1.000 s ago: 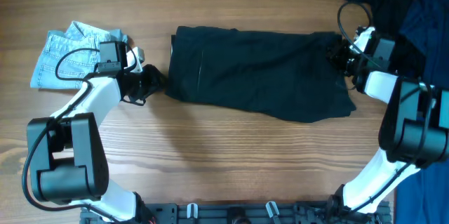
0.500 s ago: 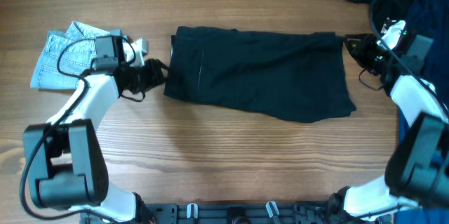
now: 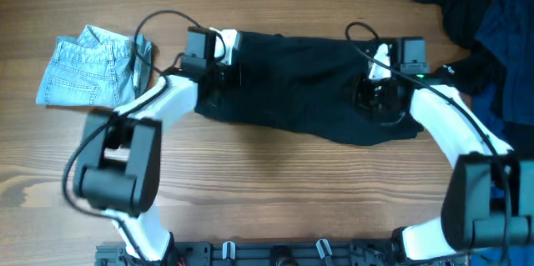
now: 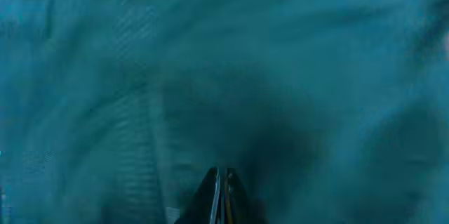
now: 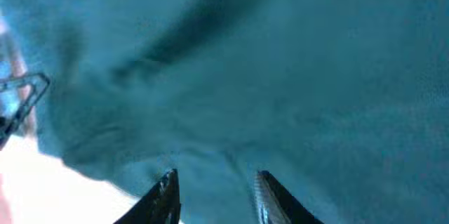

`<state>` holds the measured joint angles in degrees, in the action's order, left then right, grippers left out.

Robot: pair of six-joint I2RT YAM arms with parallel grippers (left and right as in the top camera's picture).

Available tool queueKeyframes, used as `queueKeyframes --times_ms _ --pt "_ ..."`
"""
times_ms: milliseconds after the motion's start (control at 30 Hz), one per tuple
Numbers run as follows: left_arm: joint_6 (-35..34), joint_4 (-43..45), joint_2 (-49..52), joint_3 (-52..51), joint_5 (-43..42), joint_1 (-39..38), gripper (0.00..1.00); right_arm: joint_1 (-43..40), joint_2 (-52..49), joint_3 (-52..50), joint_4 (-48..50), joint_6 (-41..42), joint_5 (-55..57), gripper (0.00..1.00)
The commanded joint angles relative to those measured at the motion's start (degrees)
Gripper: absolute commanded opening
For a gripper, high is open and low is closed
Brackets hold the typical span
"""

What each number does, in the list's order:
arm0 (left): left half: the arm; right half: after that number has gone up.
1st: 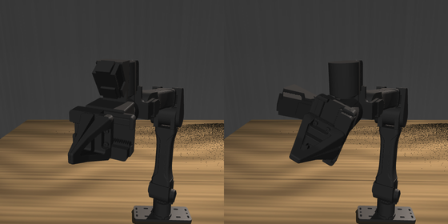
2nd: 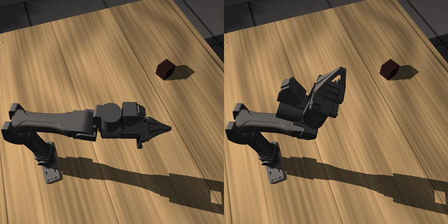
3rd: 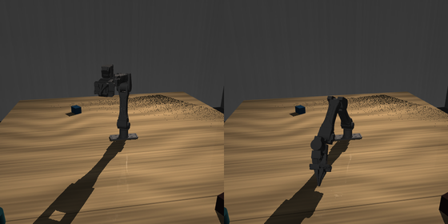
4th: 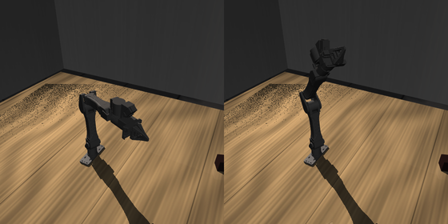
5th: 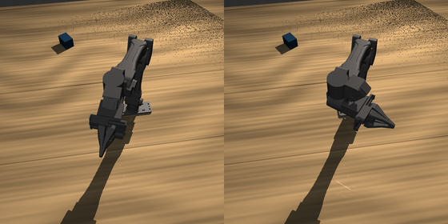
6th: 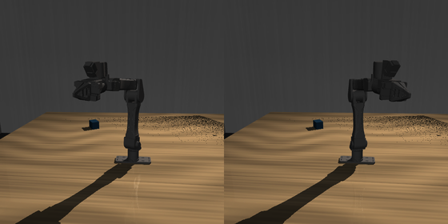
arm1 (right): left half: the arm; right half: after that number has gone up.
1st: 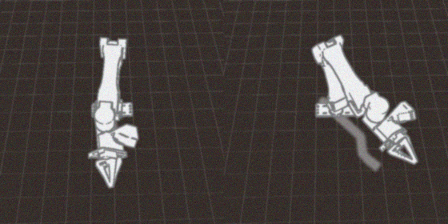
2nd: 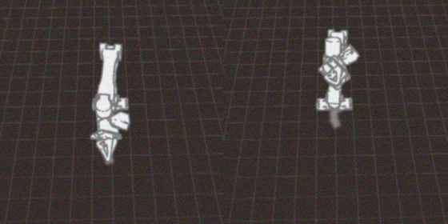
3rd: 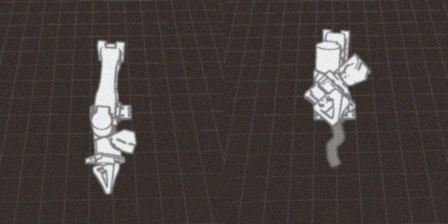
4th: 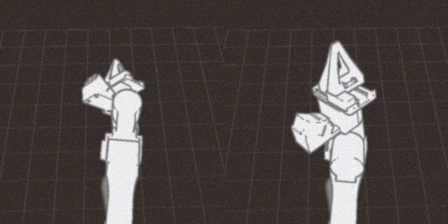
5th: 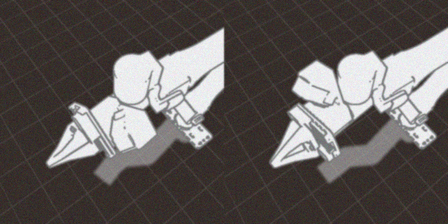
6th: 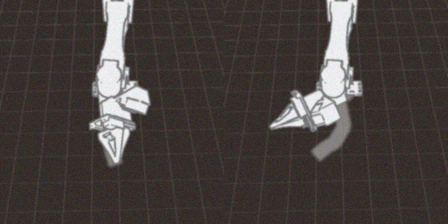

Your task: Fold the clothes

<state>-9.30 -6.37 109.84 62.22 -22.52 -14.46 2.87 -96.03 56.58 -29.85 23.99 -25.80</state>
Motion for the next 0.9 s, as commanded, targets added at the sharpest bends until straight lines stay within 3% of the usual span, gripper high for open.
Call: queueKeyframes --times_ms 0,67,200,367,500,600,667,700,767,867 --pt "-1.97 -0.04 4.17 0.11 14.69 0.48 0.04 0.61 -5.9 -1.97 -0.42 9.94 7.34 0.26" --pt "-4.0 -1.46 4.33 0.11 20.26 1.14 0.04 -0.55 -9.05 -1.97 -3.08 12.63 15.1 0.19" --pt "-4.61 -5.2 4.42 0.02 26.8 4.59 0.04 -5.22 -9.7 -1.95 -9.42 13.11 28.24 0.18" --pt "-4.63 -7.02 4.39 0.04 23.06 9.88 0.04 -10.67 -9.68 -1.95 -13.09 12.68 31.78 0.18" --pt "-4.61 -7.67 1.57 0.17 19.08 10.45 0.12 -11.47 -7.65 -1.66 -10.8 -2.73 21.09 0.22" --pt "-4.63 -8.37 -4.63 0.17 13.38 10.45 0.3 -11.47 -3.02 -1.66 -10.08 -9.4 12.26 0.3" --pt "-4.63 -9.51 -10.88 0.17 7.1 10.45 0.41 -11.47 2.36 -1.66 -9.77 -10.51 7.58 0.41" --pt "-4.63 -10.36 -13.42 0.17 4.42 10.45 0.43 -11.47 4.39 -1.66 -9.75 -10.47 6.64 0.49" --pt "-4.63 -11.74 -16.33 0.17 0.68 10.03 0.48 -11.5 8.24 -1.66 -9.77 -10.36 2.23 0.75" --pt "-4.48 -15.1 -18.34 0.15 -2.6 7.82 0.57 -12.7 12.46 -1.62 -8.96 -10.27 -5.57 0.89"
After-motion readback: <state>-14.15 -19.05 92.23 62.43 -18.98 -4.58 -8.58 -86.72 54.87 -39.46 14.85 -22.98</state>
